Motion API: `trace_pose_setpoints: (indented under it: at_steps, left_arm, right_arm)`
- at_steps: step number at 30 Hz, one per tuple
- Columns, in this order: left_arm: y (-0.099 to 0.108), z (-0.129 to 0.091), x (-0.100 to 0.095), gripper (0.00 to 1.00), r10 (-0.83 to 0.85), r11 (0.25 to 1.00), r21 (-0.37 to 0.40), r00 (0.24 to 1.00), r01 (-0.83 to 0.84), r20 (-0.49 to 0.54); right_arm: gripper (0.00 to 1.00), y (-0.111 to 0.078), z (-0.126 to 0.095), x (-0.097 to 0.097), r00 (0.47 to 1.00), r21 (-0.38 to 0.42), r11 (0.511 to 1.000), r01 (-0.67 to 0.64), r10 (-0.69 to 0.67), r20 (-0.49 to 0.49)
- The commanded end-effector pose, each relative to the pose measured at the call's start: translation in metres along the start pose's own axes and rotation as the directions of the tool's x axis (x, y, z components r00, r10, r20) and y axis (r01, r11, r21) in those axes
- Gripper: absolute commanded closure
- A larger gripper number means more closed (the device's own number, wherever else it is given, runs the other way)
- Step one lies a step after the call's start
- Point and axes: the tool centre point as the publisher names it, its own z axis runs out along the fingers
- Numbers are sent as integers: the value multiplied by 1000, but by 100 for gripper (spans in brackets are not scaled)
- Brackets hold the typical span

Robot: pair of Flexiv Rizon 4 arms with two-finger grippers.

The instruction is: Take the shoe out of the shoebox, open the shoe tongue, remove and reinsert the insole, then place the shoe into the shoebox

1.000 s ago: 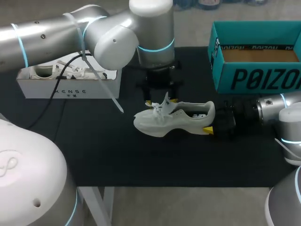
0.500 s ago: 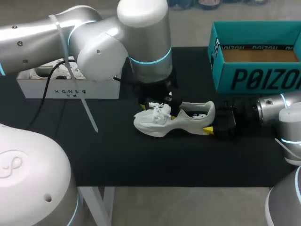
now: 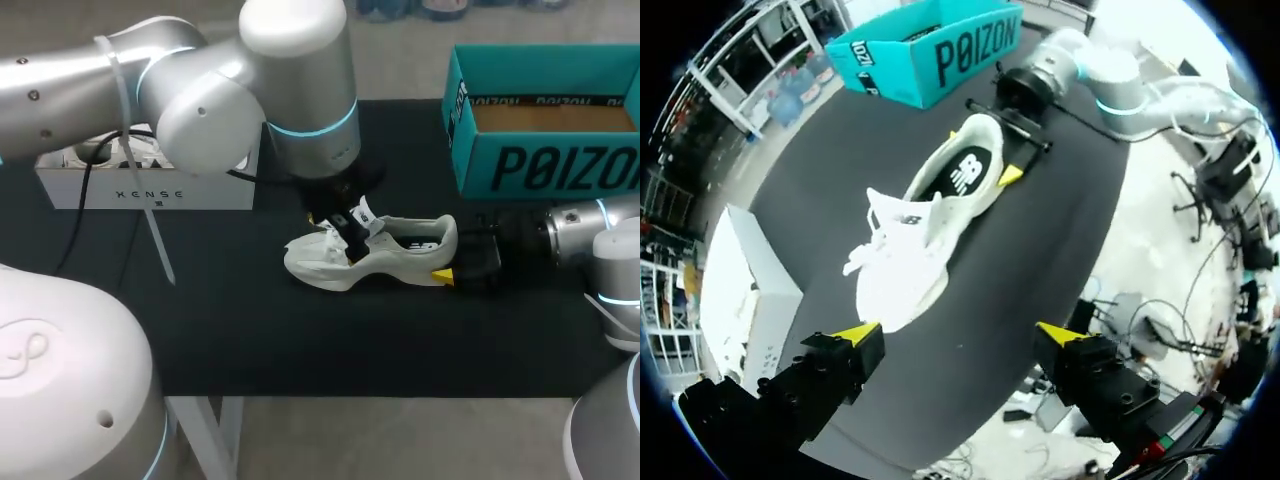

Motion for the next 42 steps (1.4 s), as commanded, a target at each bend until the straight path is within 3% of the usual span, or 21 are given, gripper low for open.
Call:
trace_pose_setpoints:
  at_steps: [1,10,11,12,13,23,29,42]
  left_arm:
    - [-6,5,-3,0,467,880,-103,884,-464,10]
    - [-22,20,12,0,666,740,-141,746,-658,14]
    - [-24,21,13,25,667,739,-143,745,-658,16]
    - [-27,22,15,67,666,740,-146,745,-657,23]
    - [-31,24,18,100,669,738,-159,742,-656,42]
    - [-71,49,29,100,626,777,-139,775,-614,80]
    - [-87,68,16,100,561,827,-119,821,-550,103]
    - [-116,99,2,100,558,829,-101,823,-550,104]
  right_arm:
    - [100,-5,2,0,1000,1,1000,0,0,1]
    - [100,-5,2,0,1000,1,1000,0,0,1]
    - [100,-5,2,0,1000,1,1000,0,0,1]
    - [100,-5,2,0,1000,1,1000,0,0,1]
    - [100,-5,2,0,1000,1,1000,0,0,1]
    - [100,-5,2,0,1000,1,1000,0,0,1]
    - [100,-5,2,0,1000,1,1000,0,0,1]
    - [100,-5,2,0,1000,1,1000,0,0,1]
